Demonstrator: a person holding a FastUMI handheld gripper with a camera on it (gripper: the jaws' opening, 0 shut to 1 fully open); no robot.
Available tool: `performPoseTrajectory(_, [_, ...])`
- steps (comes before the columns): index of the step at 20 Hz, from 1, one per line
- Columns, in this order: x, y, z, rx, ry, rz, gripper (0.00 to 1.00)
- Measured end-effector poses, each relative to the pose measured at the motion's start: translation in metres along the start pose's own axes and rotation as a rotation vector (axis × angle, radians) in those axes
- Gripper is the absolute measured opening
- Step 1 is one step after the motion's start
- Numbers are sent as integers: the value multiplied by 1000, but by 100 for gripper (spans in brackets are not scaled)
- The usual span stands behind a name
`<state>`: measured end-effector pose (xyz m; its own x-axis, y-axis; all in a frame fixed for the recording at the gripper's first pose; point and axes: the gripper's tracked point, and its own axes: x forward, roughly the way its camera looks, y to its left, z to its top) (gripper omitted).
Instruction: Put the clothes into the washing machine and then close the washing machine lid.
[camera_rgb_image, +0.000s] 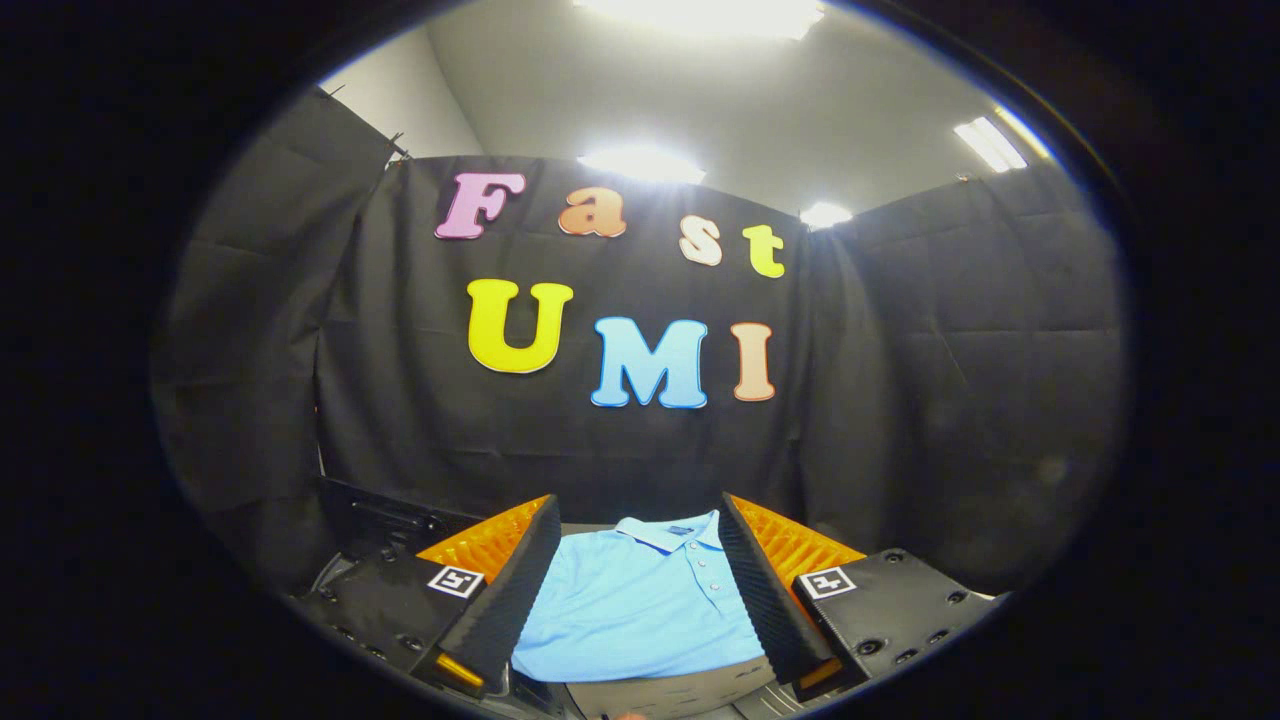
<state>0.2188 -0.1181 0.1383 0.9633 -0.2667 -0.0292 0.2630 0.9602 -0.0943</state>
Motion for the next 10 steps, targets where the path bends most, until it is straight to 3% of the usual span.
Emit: performPoseTrajectory(10, [100, -38, -68, 14, 296, -127, 98])
